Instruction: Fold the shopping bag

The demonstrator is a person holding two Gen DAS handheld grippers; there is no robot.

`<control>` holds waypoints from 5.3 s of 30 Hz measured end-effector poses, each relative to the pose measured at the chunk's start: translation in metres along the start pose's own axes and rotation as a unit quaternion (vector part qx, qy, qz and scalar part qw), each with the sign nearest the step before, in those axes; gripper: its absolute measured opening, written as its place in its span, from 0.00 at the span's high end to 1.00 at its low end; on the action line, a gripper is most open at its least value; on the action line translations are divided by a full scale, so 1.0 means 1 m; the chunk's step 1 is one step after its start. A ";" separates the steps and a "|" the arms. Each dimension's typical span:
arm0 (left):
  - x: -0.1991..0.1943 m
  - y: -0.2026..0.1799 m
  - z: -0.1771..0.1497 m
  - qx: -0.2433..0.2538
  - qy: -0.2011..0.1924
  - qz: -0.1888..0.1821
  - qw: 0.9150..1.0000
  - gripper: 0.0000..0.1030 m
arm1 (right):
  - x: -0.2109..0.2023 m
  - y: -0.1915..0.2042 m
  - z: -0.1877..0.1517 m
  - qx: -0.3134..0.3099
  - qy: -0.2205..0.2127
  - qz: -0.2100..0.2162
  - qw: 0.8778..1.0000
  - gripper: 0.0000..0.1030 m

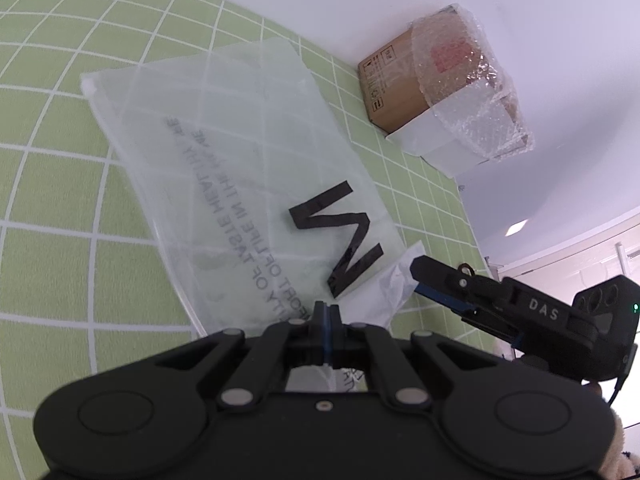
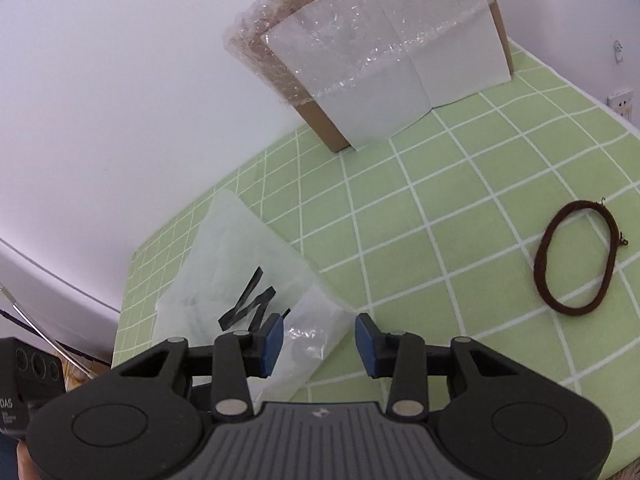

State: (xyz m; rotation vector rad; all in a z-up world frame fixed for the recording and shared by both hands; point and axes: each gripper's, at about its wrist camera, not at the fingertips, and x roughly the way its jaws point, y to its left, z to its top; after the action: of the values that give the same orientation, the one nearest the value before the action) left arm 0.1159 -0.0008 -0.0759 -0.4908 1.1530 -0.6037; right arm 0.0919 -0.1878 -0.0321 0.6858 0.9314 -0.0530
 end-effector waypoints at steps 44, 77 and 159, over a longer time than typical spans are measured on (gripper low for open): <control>0.004 -0.003 0.009 0.035 0.034 -0.005 0.999 0.98 | -0.019 0.019 0.006 -0.227 0.070 -0.096 0.967 0.77; 0.009 -0.013 0.020 0.078 0.074 0.013 0.994 0.98 | -0.038 0.024 -0.102 -0.894 0.007 -0.099 0.437 0.56; 0.010 -0.014 0.026 0.101 0.104 -0.005 0.989 0.98 | 0.005 0.053 -0.030 -0.933 0.128 0.025 0.336 0.96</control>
State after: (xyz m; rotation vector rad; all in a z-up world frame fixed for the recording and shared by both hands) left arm 0.1402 -0.0169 -0.0653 -0.2648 1.2714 -0.7851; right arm 0.0903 -0.1278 -0.0205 -1.5705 0.6457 1.1099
